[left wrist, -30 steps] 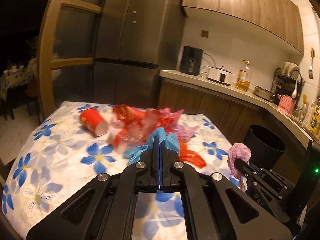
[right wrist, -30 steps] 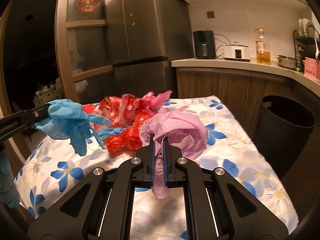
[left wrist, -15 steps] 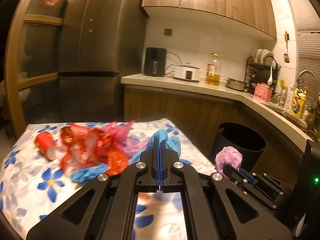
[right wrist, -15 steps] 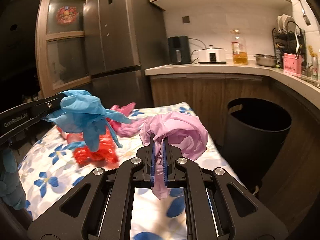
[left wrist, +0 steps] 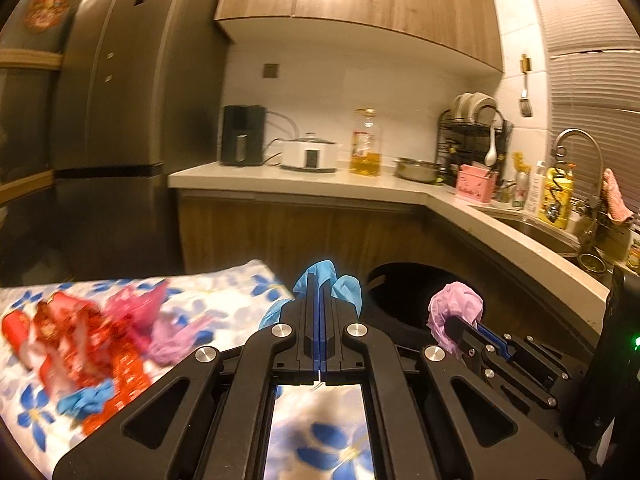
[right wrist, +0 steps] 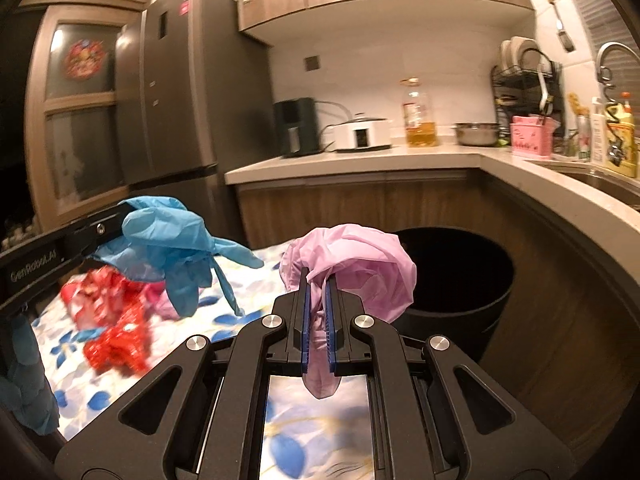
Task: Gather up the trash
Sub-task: 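Carry the pink and blue gloves over the black trash bin with both tools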
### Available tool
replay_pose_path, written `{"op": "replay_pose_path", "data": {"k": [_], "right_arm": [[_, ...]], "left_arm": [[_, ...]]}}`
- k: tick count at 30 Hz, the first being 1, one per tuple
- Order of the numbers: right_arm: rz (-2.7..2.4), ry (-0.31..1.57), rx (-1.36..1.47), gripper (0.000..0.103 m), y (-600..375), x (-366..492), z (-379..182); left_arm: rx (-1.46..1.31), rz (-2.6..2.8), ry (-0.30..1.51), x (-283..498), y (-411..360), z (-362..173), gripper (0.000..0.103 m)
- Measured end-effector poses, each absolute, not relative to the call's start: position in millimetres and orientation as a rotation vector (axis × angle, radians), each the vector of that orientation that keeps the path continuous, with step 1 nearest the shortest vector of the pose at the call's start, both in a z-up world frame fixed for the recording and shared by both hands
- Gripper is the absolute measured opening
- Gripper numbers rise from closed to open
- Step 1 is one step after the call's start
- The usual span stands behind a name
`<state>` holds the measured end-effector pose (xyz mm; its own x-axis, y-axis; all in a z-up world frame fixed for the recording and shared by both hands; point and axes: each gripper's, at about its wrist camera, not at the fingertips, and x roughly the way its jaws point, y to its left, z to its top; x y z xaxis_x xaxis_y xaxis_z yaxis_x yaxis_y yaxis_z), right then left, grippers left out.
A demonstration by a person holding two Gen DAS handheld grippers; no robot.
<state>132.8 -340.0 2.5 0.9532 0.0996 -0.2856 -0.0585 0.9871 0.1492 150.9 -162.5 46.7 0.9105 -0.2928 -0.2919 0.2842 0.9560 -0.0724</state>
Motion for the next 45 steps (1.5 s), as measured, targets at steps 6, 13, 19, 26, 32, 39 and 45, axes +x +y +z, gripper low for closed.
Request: {"op": "replay_pose_path", "data": {"k": [6, 13, 19, 26, 32, 39, 45], "right_arm": [[-0.004, 0.271, 0.149, 0.006, -373, 146, 13], [-0.059, 0.26, 0.153, 0.006, -401, 159, 19], [-0.08, 0.259, 0.158, 0.006, -420, 173, 21], [-0.09, 0.26, 0.164, 0.007, -438, 190, 21], [-0.09, 0.263, 0.168, 0.007, -448, 202, 19], [-0.08, 0.278, 0.174, 0.007, -454, 217, 14], [-0.075, 0.288, 0.188, 0.008, -459, 226, 12]], "left_arm": [[-0.019, -0.367, 0.288, 170, -197, 48, 0.0], [-0.019, -0.413, 0.301, 199, -229, 44, 0.0], [-0.038, -0.447, 0.312, 220, -249, 44, 0.0], [-0.033, -0.473, 0.324, 237, -272, 38, 0.0], [-0.04, -0.48, 0.347, 250, -284, 32, 0.0], [-0.032, -0.483, 0.361, 260, -293, 26, 0.0], [-0.031, -0.483, 0.371, 266, -297, 24, 0.0]]}}
